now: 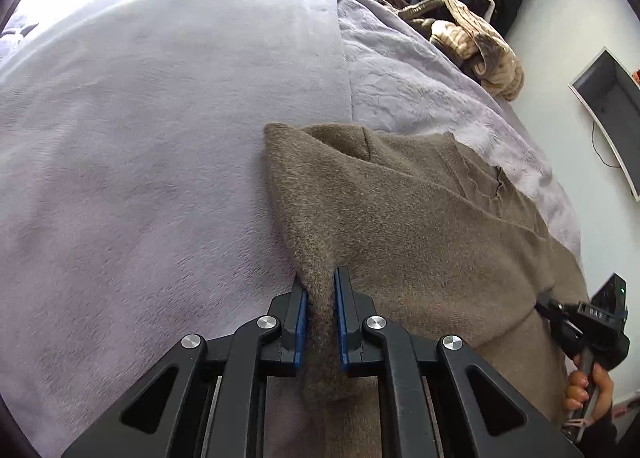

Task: Fold small clothes

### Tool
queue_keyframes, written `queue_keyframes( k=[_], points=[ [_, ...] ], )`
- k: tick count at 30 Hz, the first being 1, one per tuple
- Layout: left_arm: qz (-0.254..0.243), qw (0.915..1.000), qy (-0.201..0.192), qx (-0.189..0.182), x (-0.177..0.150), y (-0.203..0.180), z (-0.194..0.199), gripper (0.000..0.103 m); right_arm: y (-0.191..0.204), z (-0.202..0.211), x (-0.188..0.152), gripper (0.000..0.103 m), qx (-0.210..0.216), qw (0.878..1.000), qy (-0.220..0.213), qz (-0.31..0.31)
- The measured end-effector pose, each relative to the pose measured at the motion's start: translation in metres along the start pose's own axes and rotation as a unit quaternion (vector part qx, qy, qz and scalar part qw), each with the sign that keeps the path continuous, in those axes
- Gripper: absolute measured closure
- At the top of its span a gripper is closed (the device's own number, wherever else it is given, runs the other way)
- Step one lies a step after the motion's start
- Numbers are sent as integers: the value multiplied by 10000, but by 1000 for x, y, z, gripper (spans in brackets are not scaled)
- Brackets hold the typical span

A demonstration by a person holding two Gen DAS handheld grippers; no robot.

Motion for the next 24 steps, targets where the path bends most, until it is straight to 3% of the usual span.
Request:
queue_keyframes(
  k=[3, 4, 5, 7, 8, 10, 13, 18, 21, 22, 24],
  points=[
    [-43, 9998, -94, 181, -4, 1, 12, 89, -4, 14, -2, 92, -177, 9997, -51, 167],
    [-62, 9995, -131, 277, -6, 2, 17, 82, -7, 20, -4, 87, -172, 9997, -48, 181],
    [-66, 9992, -161, 348, -7, 1, 21, 54, -9, 25, -5, 78, -148, 9997, -46, 187],
    [-87, 9981, -419, 449, -9, -1, 34, 22, -10, 32, -8, 63, -122, 9996, -45, 230],
    [-178, 9971, -603, 421, -10, -5, 42, 22, -9, 35, -12, 61, -117, 9995, -49, 275],
    [-416, 9965, -603, 408, -14, -14, 46, 22, -7, 36, -17, 61, -168, 9992, -32, 360],
    [-769, 9932, -434, 762, -26, -20, 39, 22, -3, 35, -28, 60, -81, 9993, 83, 354],
    [-1363, 9778, -257, 1569, -46, -15, 20, 22, 0, 38, -41, 57, -101, 9986, 165, 483],
    [-1283, 9718, -429, 1932, -41, -3, 17, 22, 4, 40, -45, 57, -173, 9977, 195, 627],
    [-1155, 9732, -457, 1936, -39, 3, 17, 22, 6, 41, -47, 57, -161, 9976, 186, 646],
    [-622, 9849, -387, 1567, -37, 19, 16, 22, 8, 44, -48, 57, -133, 9976, 171, 653]
  ],
)
Point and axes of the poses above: each gripper's, at about its wrist camera, not at the fingertips, and z roughly against the way its jaws point, y to its left, x to its top, the point moved 9 cm from there along -z, roughly the way its jaws point, and after that the axes turned 5 degrees about y, right-handed, at the moved point
